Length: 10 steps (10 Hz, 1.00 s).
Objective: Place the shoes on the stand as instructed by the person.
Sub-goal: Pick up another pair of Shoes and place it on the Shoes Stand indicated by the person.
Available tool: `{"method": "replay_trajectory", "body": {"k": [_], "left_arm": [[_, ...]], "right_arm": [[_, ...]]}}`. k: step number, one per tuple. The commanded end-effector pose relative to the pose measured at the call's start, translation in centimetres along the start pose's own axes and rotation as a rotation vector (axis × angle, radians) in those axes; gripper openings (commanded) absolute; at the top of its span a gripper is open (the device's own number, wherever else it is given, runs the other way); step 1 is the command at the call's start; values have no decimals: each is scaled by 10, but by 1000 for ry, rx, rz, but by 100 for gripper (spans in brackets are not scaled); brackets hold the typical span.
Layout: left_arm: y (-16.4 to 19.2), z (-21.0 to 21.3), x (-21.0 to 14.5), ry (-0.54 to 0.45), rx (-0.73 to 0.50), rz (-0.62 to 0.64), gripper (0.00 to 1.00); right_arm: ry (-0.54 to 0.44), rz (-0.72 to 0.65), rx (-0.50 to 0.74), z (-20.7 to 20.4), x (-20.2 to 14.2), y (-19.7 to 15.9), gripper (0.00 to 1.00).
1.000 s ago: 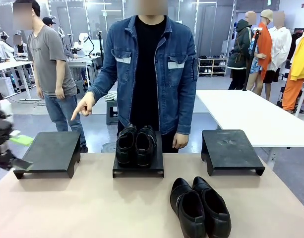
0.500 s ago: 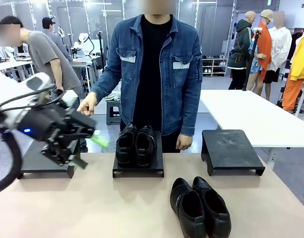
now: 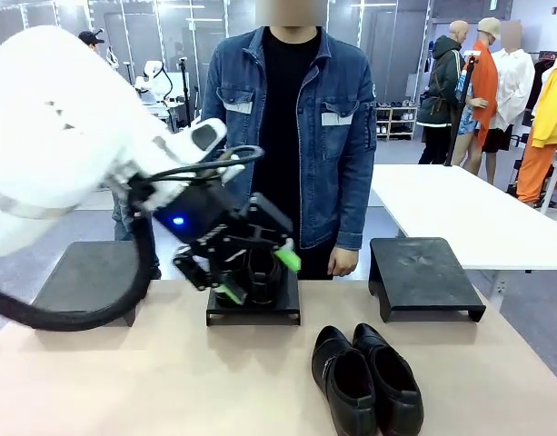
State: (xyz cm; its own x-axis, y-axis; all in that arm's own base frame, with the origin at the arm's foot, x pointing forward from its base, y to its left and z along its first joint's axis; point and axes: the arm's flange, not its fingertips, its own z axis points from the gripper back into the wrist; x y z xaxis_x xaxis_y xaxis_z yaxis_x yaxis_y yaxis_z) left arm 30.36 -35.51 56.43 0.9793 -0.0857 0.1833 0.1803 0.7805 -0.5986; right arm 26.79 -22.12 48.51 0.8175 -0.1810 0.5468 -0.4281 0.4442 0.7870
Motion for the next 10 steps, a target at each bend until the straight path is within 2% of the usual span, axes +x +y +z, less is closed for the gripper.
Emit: {"method": "replay_trajectory", "body": {"k": [1,2,3,4,7,10], "left_arm": [[-33,-35,11,-16,87,15,100],[-45,-53,9,-27,142,0,100],[-56,-72,8,-81,220,-1,100],[-68,-95,3,-83,261,8,100],[-84,-144,9,-73,340,-8,100],[-104,-184,17,-61,346,19,100]], "right_arm": [[-11,21,11,1,1,1,100],[-11,21,11,1,1,1,100],[-11,21,11,1,1,1,100],[-11,21,11,1,1,1,100],[-11,21,11,1,1,1,100],[-11,21,11,1,1,1,100]]}}
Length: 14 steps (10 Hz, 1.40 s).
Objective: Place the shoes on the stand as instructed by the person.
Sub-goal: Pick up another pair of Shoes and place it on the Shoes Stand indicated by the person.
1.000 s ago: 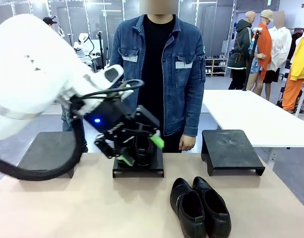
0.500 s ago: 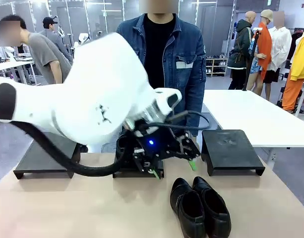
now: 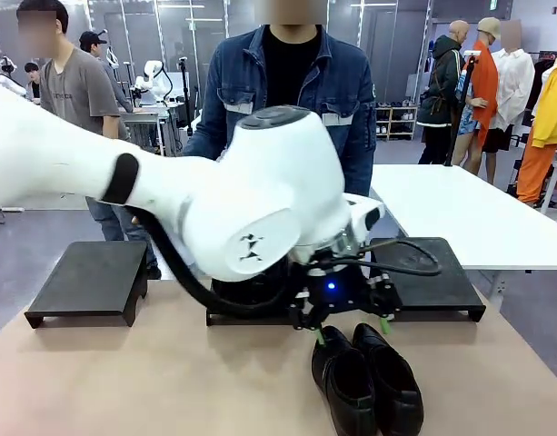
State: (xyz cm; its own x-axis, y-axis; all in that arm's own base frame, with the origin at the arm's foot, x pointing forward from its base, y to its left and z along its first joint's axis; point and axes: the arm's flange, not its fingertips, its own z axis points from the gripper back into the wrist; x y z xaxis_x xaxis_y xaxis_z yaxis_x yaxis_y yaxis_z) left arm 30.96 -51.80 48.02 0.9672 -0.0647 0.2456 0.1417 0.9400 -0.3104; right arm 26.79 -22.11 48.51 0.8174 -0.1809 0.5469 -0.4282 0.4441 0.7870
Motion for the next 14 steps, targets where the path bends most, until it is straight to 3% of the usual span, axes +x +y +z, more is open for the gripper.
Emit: {"method": "replay_trajectory", "body": {"k": [1,6,14], "left_arm": [[-39,-18,14,13,32,36,100],[-63,-78,19,16,142,50,100],[-47,-151,38,79,257,105,100]], "right_arm": [[-11,21,11,1,1,1,100],[-11,21,11,1,1,1,100],[-11,21,11,1,1,1,100]]}}
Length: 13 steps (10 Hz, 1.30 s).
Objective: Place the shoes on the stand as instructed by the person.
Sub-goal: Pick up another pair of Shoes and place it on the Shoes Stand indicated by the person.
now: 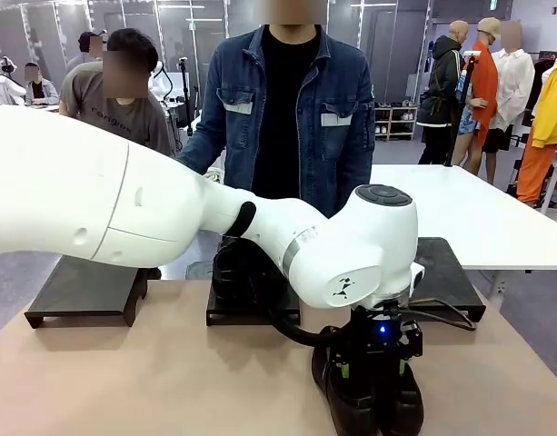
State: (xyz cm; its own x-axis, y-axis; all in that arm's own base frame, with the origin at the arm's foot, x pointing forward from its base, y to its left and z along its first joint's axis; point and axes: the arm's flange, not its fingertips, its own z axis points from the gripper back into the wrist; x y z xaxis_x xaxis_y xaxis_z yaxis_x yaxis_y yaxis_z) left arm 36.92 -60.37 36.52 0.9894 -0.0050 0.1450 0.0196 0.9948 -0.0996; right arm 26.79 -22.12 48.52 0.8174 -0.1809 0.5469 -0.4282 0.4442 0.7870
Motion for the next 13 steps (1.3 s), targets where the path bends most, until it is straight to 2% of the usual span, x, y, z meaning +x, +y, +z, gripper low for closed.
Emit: {"method": "replay_trajectory", "body": {"k": [1,2,3,4,5,7,8,13], "left_arm": [[-11,-12,5,3,28,38,100],[-7,-18,5,28,19,16,90],[-5,-19,4,33,31,18,40],[-5,-16,4,16,35,19,31],[-4,-15,2,-27,62,5,0],[-7,-17,-4,-24,92,14,0],[-8,-16,-3,-37,87,16,2],[-13,9,3,-67,19,40,0]], "right_arm": [[-11,21,11,1,1,1,100],[-11,21,11,1,1,1,100],[-11,21,11,1,1,1,100],[-11,21,11,1,1,1,100],[-11,21,11,1,1,1,100],[-11,21,11,1,1,1,100],[-11,21,11,1,1,1,100],[-11,21,11,1,1,1,100]]}}
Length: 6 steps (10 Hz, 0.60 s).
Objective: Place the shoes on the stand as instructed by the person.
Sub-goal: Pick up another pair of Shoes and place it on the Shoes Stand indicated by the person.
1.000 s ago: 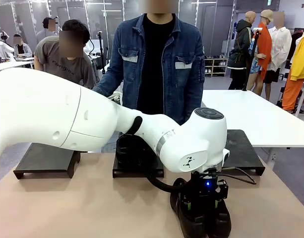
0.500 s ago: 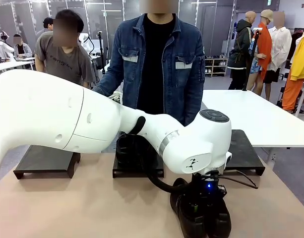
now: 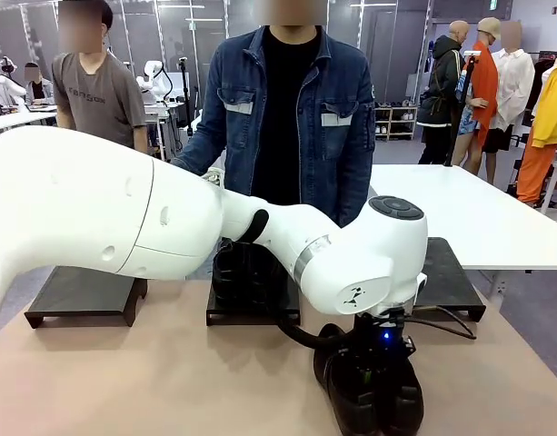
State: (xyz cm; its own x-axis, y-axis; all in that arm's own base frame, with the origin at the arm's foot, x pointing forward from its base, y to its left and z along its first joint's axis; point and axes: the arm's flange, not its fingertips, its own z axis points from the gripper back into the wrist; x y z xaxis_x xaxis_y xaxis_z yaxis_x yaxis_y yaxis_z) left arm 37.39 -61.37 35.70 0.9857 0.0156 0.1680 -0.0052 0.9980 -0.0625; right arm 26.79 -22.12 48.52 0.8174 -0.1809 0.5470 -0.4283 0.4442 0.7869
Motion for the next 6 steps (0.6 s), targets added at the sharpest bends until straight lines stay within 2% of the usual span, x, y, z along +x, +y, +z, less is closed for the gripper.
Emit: {"method": "replay_trajectory", "body": {"k": [1,2,4,6], "left_arm": [[-4,34,0,-52,-32,-1,0],[-2,52,-3,-47,-26,-25,0],[5,90,-1,-85,-89,-70,0],[30,117,7,-89,-77,-137,0]], "right_arm": [[-11,21,11,1,1,1,100],[-11,21,11,1,1,1,100],[-11,21,11,1,1,1,100],[-11,21,11,1,1,1,100]]}}
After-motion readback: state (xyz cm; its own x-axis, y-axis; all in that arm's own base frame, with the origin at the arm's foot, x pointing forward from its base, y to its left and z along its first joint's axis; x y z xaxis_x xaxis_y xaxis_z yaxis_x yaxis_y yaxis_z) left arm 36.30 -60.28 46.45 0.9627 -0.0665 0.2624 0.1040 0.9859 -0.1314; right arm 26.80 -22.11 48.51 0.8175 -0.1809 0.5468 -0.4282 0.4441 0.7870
